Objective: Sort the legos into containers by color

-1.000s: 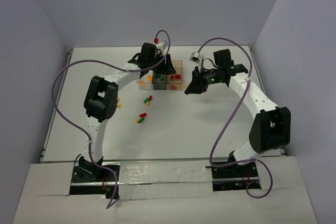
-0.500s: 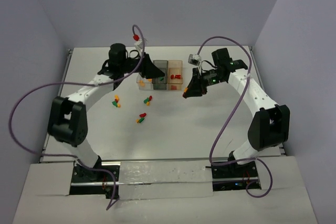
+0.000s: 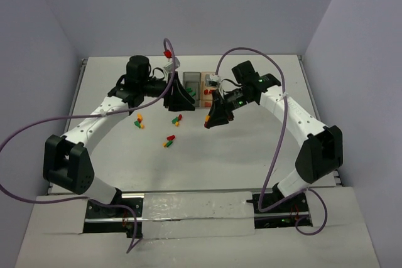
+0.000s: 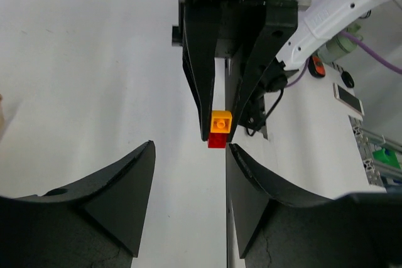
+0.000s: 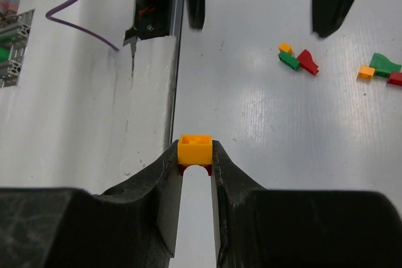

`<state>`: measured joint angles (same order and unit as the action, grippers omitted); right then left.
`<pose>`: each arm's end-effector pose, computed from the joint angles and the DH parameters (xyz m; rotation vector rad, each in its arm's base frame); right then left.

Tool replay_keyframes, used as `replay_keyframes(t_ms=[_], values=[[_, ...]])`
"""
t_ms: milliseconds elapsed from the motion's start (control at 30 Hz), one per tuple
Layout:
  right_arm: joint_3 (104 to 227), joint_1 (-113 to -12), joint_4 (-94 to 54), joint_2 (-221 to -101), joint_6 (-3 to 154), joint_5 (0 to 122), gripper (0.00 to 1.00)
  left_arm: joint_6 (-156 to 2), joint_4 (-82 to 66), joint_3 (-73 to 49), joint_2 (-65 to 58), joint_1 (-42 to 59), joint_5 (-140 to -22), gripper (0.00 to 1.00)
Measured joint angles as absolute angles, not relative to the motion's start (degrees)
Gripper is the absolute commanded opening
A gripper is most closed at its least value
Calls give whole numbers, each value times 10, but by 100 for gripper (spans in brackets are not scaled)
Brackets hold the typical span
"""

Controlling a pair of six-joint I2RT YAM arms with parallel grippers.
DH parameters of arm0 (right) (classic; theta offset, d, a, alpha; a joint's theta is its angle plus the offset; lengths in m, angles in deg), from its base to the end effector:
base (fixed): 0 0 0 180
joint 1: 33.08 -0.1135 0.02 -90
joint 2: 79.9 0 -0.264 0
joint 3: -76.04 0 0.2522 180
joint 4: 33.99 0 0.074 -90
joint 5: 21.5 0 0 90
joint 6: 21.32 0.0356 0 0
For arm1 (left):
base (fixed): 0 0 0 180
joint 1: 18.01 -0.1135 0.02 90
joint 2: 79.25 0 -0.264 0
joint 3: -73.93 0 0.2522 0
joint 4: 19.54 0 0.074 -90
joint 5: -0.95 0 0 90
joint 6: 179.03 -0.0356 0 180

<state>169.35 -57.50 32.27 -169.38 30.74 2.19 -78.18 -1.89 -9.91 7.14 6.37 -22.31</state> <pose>0.2689 0.1579 0.3161 -1.4418 1.7010 1.3647 0.2943 -0.1693 0.3353 1.0340 1.6912 -1.5110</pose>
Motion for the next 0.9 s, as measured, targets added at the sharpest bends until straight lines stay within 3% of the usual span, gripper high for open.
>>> replay_keyframes(t_ms=[333, 900], values=[[1695, -599, 297, -1678, 345, 44, 3, -852, 69, -93, 49, 108, -218, 65], [1695, -609, 256, -1678, 398, 50, 4, -830, 46, -77, 46, 123, -231, 61]])
